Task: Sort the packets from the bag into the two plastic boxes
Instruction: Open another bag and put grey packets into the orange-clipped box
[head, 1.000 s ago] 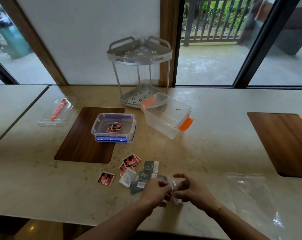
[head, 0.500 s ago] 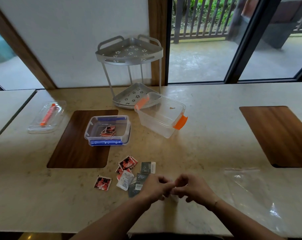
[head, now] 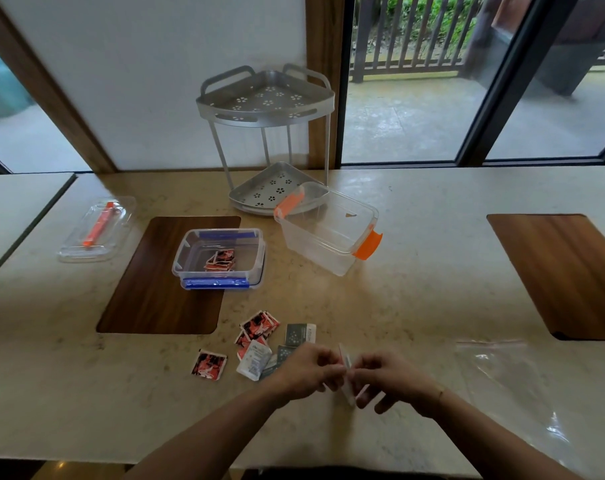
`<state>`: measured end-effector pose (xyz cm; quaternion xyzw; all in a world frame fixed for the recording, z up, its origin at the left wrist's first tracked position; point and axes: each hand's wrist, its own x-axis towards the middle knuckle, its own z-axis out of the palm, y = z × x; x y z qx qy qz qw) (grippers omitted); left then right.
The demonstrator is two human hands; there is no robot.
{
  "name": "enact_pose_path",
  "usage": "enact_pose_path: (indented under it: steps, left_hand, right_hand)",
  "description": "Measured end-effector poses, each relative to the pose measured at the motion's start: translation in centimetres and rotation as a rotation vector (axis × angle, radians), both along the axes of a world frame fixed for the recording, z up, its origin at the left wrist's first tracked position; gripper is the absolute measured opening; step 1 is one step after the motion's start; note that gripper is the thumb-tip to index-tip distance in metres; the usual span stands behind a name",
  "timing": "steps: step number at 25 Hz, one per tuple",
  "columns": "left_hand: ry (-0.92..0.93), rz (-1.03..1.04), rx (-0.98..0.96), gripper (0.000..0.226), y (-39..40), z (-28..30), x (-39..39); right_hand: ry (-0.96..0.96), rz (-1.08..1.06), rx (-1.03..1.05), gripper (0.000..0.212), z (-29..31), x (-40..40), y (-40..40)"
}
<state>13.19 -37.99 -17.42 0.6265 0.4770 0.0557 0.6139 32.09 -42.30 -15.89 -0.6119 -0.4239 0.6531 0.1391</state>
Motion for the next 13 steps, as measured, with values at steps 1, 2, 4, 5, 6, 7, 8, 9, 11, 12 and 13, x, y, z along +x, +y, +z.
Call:
enact_pose_path:
  steps: [1, 2, 4, 5, 6, 7, 8, 9, 11, 12, 13]
  left_hand:
    - [0.013, -0.006, 0.008, 0.011, 0.0, 0.0, 0.1]
    - [0.037, -0.014, 0.031, 0.011, 0.0, 0.0, 0.3]
    - [0.087, -0.025, 0.120, 0.011, -0.2, 0.0, 0.8]
    - [0.092, -0.028, 0.153, 0.011, -0.3, -0.1, 1.1]
    - [0.086, -0.032, 0.161, 0.009, -0.3, -0.1, 1.2]
    - [0.070, -0.038, 0.151, 0.007, -0.3, -0.2, 1.2]
    - [0.045, -0.044, 0.130, 0.006, -0.2, -0.3, 1.1]
    - [0.014, -0.045, 0.100, 0.006, -0.2, -0.3, 1.0]
    - [-0.036, -0.017, 0.029, 0.006, 0.0, -0.3, 0.6]
    - [-0.048, 0.001, -0.006, 0.006, 0.1, -0.3, 0.4]
    - [-0.053, 0.013, -0.037, 0.006, 0.1, -0.3, 0.3]
  right_hand:
    - [-0.013, -0.001, 0.018, 0.024, 0.1, -0.1, 0.0]
    - [-0.029, -0.011, 0.042, 0.027, 0.3, -0.3, 0.0]
    - [-0.057, -0.038, 0.100, 0.033, 0.4, -0.8, 0.0]
    - [-0.066, -0.043, 0.121, 0.034, 0.4, -1.0, 0.1]
    - [-0.069, -0.044, 0.128, 0.034, 0.4, -1.0, 0.1]
    - [-0.062, -0.046, 0.121, 0.034, 0.3, -1.0, 0.2]
    - [-0.047, -0.045, 0.109, 0.034, 0.3, -0.9, 0.3]
    - [-0.037, -0.037, 0.105, 0.033, 0.2, -0.6, 0.4]
    - [-0.051, -0.019, 0.123, 0.028, 0.2, -0.2, 0.7]
    - [-0.063, -0.015, 0.133, 0.025, 0.1, -0.1, 0.7]
    - [-0.076, -0.008, 0.143, 0.022, 0.0, 0.0, 0.7]
